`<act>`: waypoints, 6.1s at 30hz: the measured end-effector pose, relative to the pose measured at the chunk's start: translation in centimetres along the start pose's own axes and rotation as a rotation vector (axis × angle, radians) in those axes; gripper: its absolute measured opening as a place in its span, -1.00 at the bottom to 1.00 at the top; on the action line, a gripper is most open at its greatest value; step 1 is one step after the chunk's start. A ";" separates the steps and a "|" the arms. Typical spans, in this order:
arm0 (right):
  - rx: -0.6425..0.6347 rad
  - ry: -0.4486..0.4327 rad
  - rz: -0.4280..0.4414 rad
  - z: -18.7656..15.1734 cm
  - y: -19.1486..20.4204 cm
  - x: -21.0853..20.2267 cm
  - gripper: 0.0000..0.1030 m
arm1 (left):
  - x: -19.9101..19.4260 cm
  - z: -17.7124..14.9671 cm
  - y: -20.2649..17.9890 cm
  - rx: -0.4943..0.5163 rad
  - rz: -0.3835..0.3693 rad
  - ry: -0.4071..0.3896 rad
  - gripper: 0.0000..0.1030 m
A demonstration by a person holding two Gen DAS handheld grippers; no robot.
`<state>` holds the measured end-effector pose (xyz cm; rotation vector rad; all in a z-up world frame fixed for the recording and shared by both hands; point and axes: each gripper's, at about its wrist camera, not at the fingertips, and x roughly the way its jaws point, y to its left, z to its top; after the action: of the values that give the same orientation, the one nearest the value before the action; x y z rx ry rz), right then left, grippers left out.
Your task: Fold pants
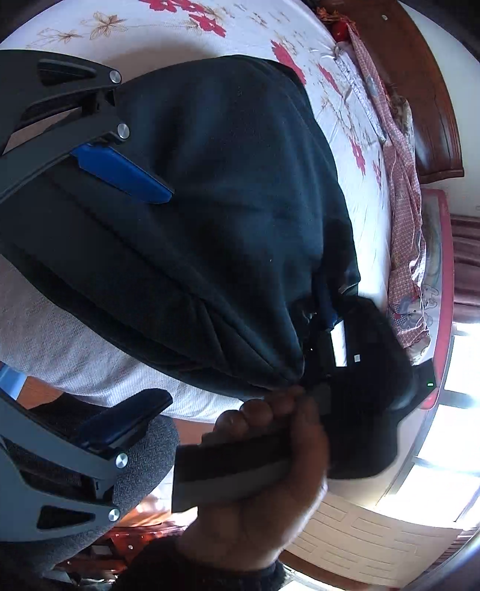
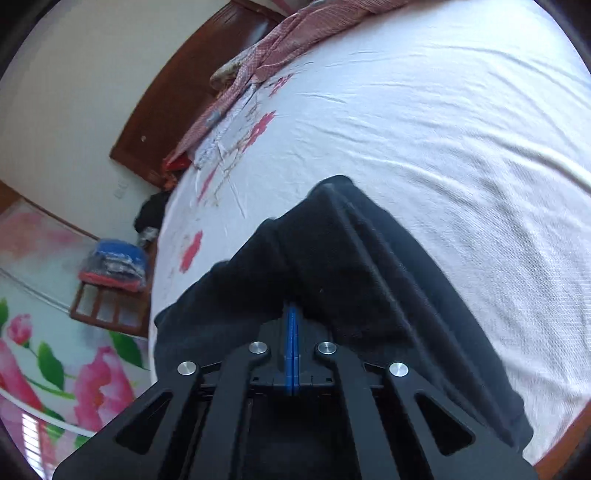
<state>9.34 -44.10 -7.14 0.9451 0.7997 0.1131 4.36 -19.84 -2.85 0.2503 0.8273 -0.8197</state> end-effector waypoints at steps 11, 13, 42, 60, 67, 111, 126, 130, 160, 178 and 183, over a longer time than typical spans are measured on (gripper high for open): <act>-0.067 -0.011 -0.140 -2.2 1.9 -9.2 -0.66 | -3.3 -2.0 -0.6 0.045 -0.016 0.009 0.95; -0.068 0.037 -0.047 -4.0 2.7 -9.7 -0.31 | -4.6 -2.6 -0.4 0.005 -0.032 -0.007 0.95; 0.016 0.268 0.154 1.9 -5.7 -3.5 0.76 | 0.2 -4.7 18.3 -1.158 -0.461 -0.073 0.96; -0.121 0.337 0.155 -0.1 -3.6 -2.3 -0.13 | 2.4 -3.2 16.8 -1.067 -0.561 -0.028 -0.27; -0.193 0.293 0.095 -0.3 1.5 -4.0 -0.29 | 1.8 -3.3 17.1 -1.134 -0.573 -0.080 -0.75; -0.018 0.307 0.149 7.7 12.8 21.1 -1.00 | -1.6 -1.1 22.6 -0.640 -0.240 -0.089 0.26; -0.033 0.343 0.138 0.0 10.2 12.1 -0.98 | -4.1 -0.8 21.2 -0.606 -0.195 -0.083 0.34; -0.075 0.215 0.235 -0.7 12.0 6.3 -0.04 | -6.5 0.0 20.5 -0.607 -0.067 -0.071 0.63; -0.689 -0.121 -0.382 -17.2 21.4 -0.4 0.92 | -14.4 -7.0 11.2 -0.647 0.798 -0.123 0.96; -0.723 -0.050 -0.391 -18.0 21.6 0.7 0.92 | -13.3 -7.1 11.6 -0.655 0.799 -0.082 0.96; -0.713 -0.038 -0.397 -18.0 21.3 0.8 0.92 | -13.2 -7.4 11.9 -0.665 0.811 -0.067 0.96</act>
<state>3.37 -18.66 2.68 0.1099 0.8145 0.0276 3.67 -0.89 0.66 -0.0461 0.7975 0.2191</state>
